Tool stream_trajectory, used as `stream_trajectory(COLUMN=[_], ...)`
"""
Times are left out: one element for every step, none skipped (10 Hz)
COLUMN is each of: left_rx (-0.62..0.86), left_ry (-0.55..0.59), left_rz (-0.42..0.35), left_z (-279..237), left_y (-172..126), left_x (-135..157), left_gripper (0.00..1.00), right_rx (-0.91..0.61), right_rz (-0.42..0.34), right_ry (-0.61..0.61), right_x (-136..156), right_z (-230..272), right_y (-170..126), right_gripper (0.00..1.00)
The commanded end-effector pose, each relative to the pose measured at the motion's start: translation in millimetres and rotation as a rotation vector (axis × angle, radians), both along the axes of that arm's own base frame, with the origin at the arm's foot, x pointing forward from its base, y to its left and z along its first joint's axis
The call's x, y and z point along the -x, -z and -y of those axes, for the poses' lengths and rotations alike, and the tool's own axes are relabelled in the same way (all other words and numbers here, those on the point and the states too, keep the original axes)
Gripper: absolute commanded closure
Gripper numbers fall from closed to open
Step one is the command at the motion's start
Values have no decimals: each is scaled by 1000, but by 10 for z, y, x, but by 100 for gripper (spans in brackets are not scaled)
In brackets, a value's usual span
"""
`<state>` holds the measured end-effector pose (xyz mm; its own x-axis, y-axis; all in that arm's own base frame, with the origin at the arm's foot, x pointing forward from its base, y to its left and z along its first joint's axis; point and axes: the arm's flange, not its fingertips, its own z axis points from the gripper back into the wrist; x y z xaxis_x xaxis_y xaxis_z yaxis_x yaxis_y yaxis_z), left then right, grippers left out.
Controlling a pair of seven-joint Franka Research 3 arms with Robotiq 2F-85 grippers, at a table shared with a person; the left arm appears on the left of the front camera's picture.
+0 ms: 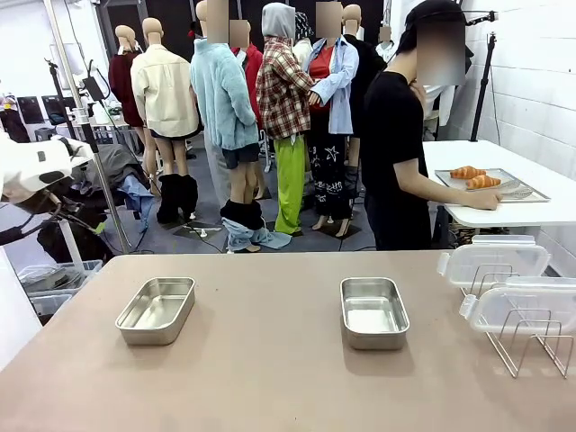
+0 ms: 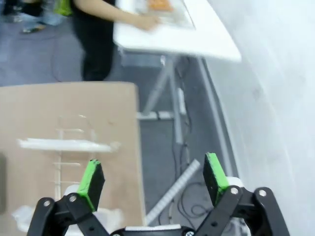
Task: Place the bread in airtight containers.
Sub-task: Lift both Airtight Container.
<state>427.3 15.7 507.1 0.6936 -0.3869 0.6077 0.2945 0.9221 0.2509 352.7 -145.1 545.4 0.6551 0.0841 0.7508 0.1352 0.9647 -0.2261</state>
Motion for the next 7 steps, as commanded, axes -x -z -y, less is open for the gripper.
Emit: stream_trajectory(left_rx=[-10,-5,7,-8,-8,-8,-8], left_ry=[26,52,75,5,5,5,5], left_rz=[-25,-24,-29,-21,-21,-21,-21], left_z=[-33,-25,-4,-46,-46,-46,-46], left_y=[24,61,76,75,75,75,75], left_x=[-130,-159,-186,-88,-88,-88,-88], left_gripper=[0,0,0,0,0,0,0], right_rx=[-48,-67,-81,-44,-44,-44,-44], right_rz=[-48,-56,-56,-54,-54,-54,-54], right_ry=[111,119,128,108,108,108,108], right_x=[282,326,326,132,132,132,132], right_z=[22,110,133,409,409,409,409], right_y=[407,476,531,168,168,168,168], right_gripper=[0,0,0,0,0,0,0])
